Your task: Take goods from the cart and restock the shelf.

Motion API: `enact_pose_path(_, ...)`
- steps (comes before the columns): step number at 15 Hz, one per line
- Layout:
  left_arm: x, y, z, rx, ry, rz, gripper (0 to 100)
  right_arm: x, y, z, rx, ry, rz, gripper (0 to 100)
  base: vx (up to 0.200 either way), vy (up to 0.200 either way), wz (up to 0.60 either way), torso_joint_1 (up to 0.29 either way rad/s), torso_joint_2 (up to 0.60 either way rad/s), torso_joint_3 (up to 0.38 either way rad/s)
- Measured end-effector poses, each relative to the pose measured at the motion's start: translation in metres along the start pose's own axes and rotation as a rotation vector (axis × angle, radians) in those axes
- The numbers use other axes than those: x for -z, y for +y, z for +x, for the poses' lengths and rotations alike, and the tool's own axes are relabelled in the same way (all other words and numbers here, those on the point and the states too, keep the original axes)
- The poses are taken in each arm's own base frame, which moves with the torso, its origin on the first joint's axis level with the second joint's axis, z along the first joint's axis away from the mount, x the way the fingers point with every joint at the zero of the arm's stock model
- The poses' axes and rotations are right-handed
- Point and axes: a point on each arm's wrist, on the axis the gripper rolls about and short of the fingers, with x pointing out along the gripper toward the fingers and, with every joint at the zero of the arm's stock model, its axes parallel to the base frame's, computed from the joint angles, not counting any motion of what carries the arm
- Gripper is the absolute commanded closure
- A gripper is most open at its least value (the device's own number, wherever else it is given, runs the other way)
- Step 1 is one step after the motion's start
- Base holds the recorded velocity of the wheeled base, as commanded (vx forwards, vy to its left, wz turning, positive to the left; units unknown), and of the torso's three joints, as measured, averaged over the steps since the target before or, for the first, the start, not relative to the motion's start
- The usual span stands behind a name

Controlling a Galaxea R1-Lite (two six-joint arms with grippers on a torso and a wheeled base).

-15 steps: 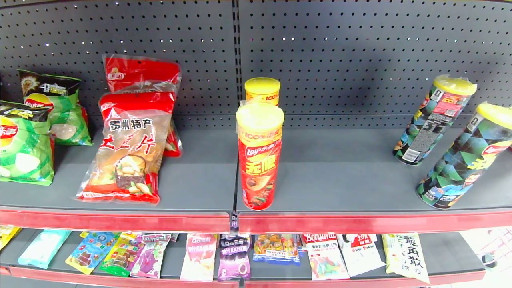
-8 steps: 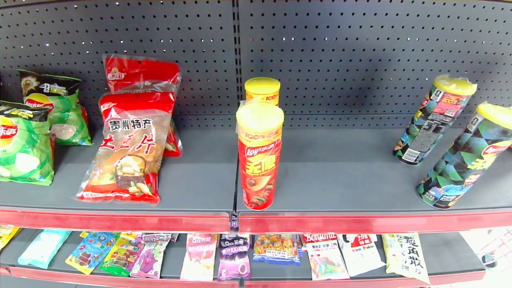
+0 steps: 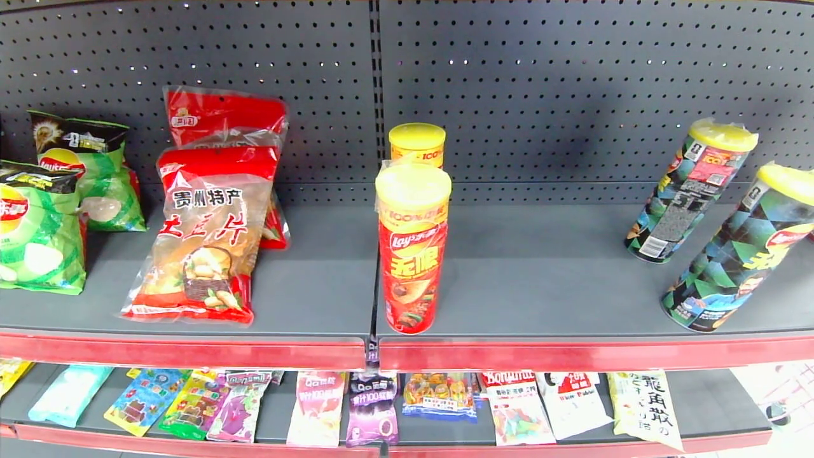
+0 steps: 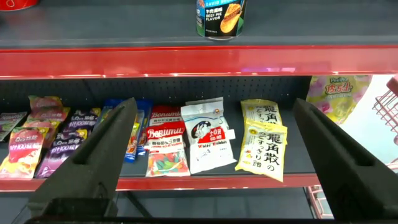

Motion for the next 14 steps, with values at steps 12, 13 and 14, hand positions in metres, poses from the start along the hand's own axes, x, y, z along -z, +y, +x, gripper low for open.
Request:
enact_pose_path(12,0.0,0.0,0.0,0.001,0.0,0.001,0,0.0,0.0,0.0,-0.004,0.0,-0.003,0,0.0,-0.117,0.0,0.002,0.0,0.001)
enact_pose_path(13,0.0,0.0,0.0,0.001,0.0,0.0,0,0.0,0.0,0.0,-0.004,0.0,-0.003,0,0.0,-0.2,0.0,0.007,0.0,0.007)
enact_pose_path(14,0.0,0.0,0.0,0.002,0.0,0.001,0,0.0,0.0001,0.0,-0.006,0.0,-0.001,0,0.0,-0.2,0.0,0.002,0.01,0.007)
